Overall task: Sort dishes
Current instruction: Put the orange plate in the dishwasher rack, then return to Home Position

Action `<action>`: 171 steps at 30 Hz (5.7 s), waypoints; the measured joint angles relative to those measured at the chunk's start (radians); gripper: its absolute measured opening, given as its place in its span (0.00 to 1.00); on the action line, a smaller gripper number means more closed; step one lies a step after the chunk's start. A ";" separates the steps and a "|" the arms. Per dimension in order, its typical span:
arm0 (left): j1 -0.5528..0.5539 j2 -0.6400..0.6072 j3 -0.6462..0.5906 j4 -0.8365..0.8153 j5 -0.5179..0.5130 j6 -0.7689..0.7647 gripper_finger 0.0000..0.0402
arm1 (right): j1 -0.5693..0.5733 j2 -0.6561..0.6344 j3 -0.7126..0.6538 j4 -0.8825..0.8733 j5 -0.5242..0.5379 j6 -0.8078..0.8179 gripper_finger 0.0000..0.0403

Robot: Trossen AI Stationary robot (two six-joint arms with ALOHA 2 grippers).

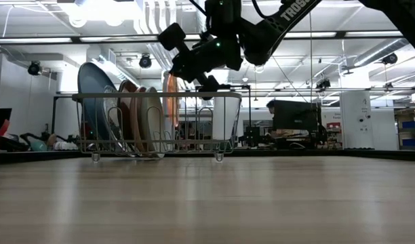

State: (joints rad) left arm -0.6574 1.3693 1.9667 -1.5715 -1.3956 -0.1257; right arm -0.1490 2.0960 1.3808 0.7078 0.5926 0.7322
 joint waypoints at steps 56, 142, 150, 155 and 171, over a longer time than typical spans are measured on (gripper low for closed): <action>0.000 0.000 0.000 0.000 0.000 -0.041 0.00 | 0.003 0.074 0.055 -0.049 -0.067 0.050 0.00; 0.051 -0.558 -1.063 1.181 1.027 0.478 0.00 | 0.385 -1.364 -1.058 -0.073 -0.416 -1.068 0.01; 0.094 -0.818 -1.404 1.444 0.993 0.464 0.00 | 0.384 -1.509 -1.230 -0.077 -0.331 -0.981 0.00; 0.124 -0.861 -1.607 1.717 1.038 0.468 0.00 | 0.384 -1.577 -1.305 -0.078 -0.292 -0.936 0.00; 0.290 -0.908 -1.743 1.657 0.996 0.385 0.00 | 0.384 -1.611 -1.345 -0.109 -0.167 -0.928 0.00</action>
State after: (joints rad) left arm -0.3678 0.4617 0.2236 0.0853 -0.4000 0.2592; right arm 0.2352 0.4850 0.0357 0.5986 0.4252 -0.1959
